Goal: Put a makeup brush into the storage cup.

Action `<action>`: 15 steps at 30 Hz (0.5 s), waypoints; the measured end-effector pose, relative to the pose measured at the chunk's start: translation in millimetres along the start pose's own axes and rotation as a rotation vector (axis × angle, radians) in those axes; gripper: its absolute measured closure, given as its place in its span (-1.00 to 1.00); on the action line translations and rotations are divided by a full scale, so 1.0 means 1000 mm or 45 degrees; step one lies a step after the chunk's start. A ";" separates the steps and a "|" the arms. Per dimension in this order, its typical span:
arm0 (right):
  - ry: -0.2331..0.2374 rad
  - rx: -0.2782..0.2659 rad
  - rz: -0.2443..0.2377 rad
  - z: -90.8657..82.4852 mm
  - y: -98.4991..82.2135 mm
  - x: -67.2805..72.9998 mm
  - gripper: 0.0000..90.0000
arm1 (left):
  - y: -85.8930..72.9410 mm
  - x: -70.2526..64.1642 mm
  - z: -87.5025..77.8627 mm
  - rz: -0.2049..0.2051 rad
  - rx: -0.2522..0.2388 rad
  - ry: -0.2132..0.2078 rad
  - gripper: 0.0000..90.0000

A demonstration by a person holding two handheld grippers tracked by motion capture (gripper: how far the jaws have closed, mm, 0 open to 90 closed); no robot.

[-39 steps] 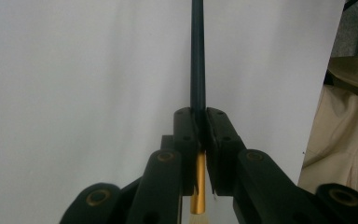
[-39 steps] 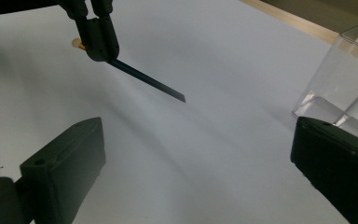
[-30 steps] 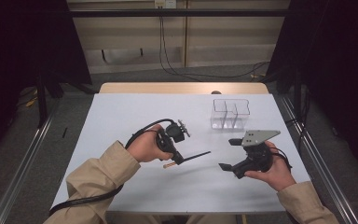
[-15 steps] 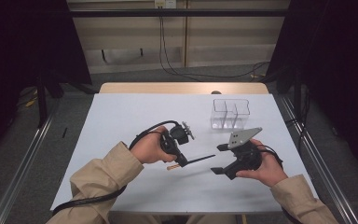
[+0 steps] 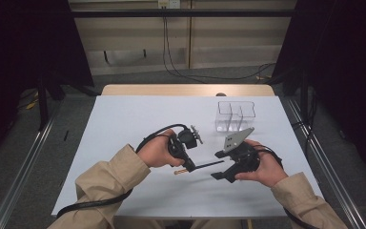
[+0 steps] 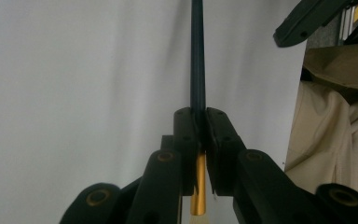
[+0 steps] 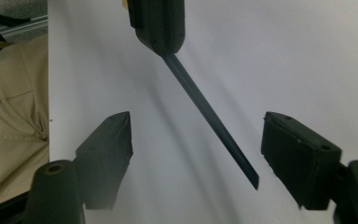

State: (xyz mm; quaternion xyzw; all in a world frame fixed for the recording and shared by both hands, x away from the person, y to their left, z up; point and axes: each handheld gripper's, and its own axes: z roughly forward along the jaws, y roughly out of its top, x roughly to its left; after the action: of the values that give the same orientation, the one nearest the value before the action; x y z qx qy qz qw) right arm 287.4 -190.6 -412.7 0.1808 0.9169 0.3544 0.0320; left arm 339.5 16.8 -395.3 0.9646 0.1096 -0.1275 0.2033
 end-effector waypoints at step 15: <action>0.038 0.120 -0.166 0.017 0.022 0.007 0.25 | 0.003 -0.002 0.002 0.018 -0.018 -0.038 0.86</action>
State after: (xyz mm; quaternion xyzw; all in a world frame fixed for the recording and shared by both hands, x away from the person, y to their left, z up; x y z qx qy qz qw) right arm 290.5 -162.6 -410.5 0.1165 0.9428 0.3108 0.0327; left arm 338.3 12.7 -395.5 0.9619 0.1005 -0.1395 0.2125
